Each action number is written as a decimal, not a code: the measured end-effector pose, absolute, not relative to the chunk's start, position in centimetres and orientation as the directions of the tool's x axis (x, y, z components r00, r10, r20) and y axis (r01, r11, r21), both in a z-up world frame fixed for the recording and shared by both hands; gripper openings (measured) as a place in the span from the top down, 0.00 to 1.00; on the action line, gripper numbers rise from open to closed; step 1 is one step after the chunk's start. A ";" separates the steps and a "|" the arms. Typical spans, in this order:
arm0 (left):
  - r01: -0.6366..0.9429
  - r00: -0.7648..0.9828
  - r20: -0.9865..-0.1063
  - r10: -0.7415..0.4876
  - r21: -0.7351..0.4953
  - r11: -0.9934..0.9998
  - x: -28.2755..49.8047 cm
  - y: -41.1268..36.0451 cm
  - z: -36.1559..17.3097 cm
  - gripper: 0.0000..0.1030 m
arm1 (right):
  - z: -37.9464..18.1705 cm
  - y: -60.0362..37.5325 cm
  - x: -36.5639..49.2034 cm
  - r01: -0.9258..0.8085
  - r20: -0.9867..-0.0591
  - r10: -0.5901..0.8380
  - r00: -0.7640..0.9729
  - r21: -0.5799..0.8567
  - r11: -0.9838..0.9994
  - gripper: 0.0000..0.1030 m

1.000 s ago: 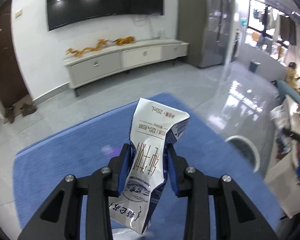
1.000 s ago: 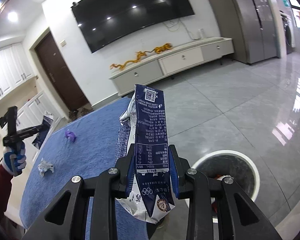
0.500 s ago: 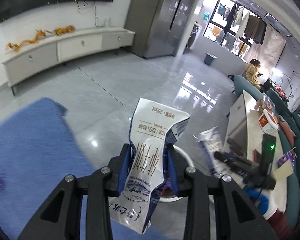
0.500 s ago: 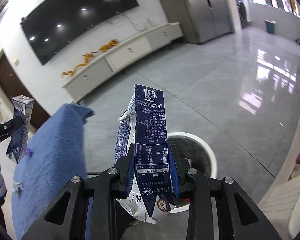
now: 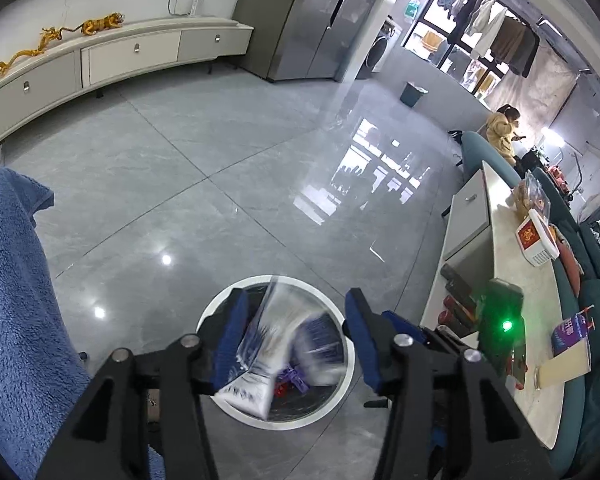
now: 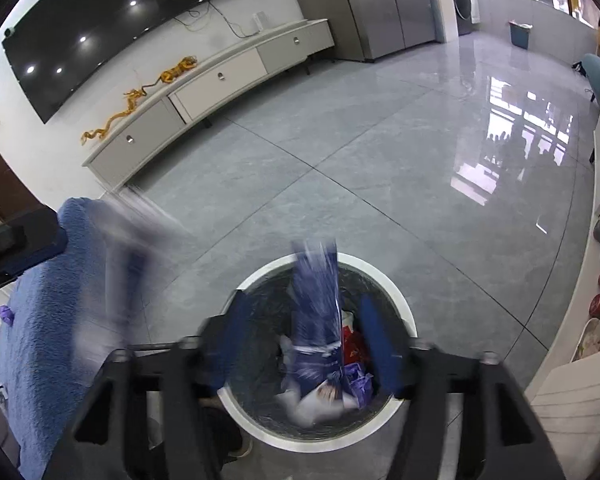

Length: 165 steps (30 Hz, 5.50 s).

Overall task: Collect trash
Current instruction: 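Open both tools to drop the cartons into the bin, then move both open tools back toward the last items on the rug, then grasp a white plastic bag with the left tool while the right tool grasps a purple glove, then carry the white bag and purple glove over the trash bin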

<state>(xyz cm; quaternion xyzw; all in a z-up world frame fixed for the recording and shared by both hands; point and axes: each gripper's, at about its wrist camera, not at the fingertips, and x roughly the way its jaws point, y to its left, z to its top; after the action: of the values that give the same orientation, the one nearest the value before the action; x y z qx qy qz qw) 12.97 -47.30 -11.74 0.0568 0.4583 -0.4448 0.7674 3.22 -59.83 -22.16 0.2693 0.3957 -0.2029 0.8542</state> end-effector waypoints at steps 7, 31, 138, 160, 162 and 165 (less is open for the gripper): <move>0.734 0.334 -0.722 -0.606 -0.204 0.648 11.1 -43.4 -9.3 0.51 | -19.9 -58.1 2.2 0.539 -0.763 -0.166 0.624 0.266 0.799 0.32; 0.538 0.779 -0.429 -0.457 0.082 0.839 1.2 -22.8 2.1 0.40 | -3.2 -43.0 -2.8 0.292 -0.494 -0.214 0.843 0.085 0.953 0.03; 0.316 0.802 -0.575 -0.159 0.183 0.931 3.4 -1.9 -4.3 0.71 | -5.4 -26.6 8.2 -0.265 -0.617 0.307 0.724 0.162 0.950 0.60; 0.578 0.686 -0.634 -0.358 0.176 0.797 5.6 -20.4 -2.0 0.70 | -8.6 -44.2 -1.8 0.103 -0.582 0.055 0.811 0.235 0.967 0.60; 0.628 0.630 -0.664 -0.402 0.131 0.767 6.6 -23.8 -2.7 0.70 | -10.0 -46.6 -1.8 0.160 -0.598 0.024 0.801 0.253 0.954 0.60; 0.690 0.526 -0.717 -0.457 0.045 0.723 8.7 -29.7 -4.6 0.69 | -12.3 -50.1 -1.3 0.244 -0.633 -0.014 0.774 0.278 0.929 0.60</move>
<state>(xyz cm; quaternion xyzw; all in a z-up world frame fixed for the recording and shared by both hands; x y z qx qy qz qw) 8.73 -29.65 -4.61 0.1640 0.3542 -0.3343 0.8579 -1.31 -50.09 -12.25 0.1751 0.3289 -0.0698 0.9254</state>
